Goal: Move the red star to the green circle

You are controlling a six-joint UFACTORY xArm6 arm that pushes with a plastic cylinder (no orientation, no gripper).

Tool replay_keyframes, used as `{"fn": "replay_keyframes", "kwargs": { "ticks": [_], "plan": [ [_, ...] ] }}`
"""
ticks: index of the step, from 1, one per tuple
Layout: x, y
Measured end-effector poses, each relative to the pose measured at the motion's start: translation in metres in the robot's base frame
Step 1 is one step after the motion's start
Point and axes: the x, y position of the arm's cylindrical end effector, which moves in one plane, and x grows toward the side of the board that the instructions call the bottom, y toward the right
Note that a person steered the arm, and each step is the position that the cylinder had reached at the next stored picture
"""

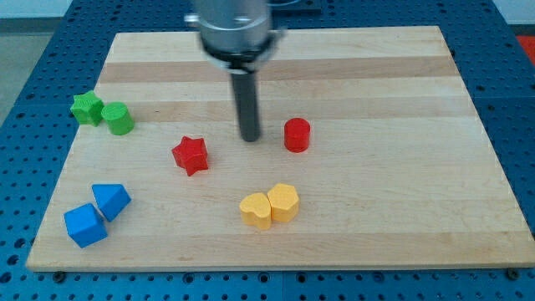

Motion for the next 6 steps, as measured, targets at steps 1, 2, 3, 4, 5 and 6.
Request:
{"fn": "replay_keyframes", "kwargs": {
  "ticks": [1, 2, 3, 4, 5, 6],
  "plan": [
    [0.042, -0.074],
    [0.06, -0.063],
    [0.041, -0.137],
    [0.013, -0.183],
    [0.002, -0.143],
    [-0.035, -0.057]
  ]
}}
